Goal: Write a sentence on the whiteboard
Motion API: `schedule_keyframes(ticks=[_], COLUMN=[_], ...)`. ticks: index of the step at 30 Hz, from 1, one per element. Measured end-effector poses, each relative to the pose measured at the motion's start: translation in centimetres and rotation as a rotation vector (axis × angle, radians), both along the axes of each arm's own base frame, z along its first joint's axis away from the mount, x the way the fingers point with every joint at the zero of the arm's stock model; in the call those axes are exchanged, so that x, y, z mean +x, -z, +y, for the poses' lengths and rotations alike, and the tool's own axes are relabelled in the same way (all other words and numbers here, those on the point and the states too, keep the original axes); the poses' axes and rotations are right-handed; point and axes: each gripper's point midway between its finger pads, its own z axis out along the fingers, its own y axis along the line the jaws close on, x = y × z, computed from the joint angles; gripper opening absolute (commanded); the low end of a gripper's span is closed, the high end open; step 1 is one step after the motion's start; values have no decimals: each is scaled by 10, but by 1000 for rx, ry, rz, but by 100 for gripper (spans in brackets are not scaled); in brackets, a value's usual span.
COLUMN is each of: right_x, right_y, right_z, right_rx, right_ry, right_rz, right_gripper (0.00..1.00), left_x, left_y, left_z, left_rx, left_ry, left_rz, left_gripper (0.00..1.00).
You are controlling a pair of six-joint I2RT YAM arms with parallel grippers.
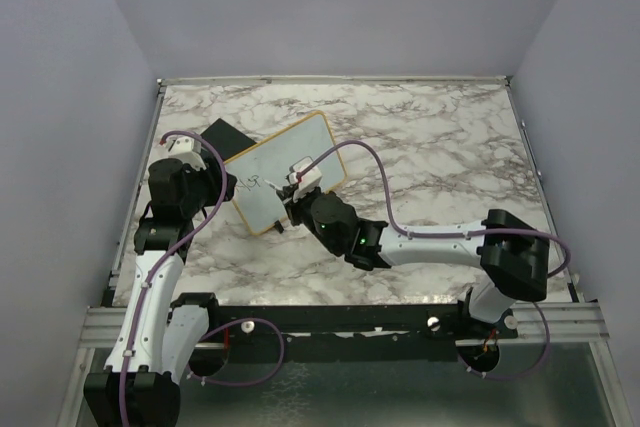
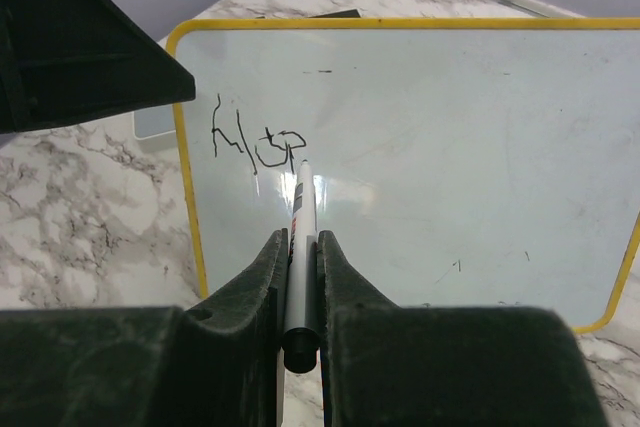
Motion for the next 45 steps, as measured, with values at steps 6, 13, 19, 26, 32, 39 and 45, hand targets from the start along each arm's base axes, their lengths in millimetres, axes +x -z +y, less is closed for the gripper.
schedule_keyframes(ticks=[6, 13, 19, 26, 32, 39, 45], right_x=[6, 10, 12, 13, 15, 18, 18], right_y=[10, 18, 17, 17, 21, 25, 25], right_z=[3, 6, 7, 11, 10, 9, 9], right_rx=[-20, -35, -31, -30, -38, -46, -46], right_ry=[4, 4, 5, 2, 6, 12, 13], right_rz=[8, 15, 14, 14, 17, 22, 23], right_gripper=[0, 0, 0, 0, 0, 0, 0], left_x=[0, 0, 0, 0, 0, 0, 0], left_y=[1, 1, 1, 1, 1, 1, 1], left_z=[0, 0, 0, 0, 0, 0, 0], left_rx=[0, 0, 0, 0, 0, 0, 0], left_ry=[0, 0, 0, 0, 0, 0, 0], left_rz=[3, 2, 3, 2, 3, 2, 3], left_gripper=[49, 49, 49, 49, 49, 49, 49])
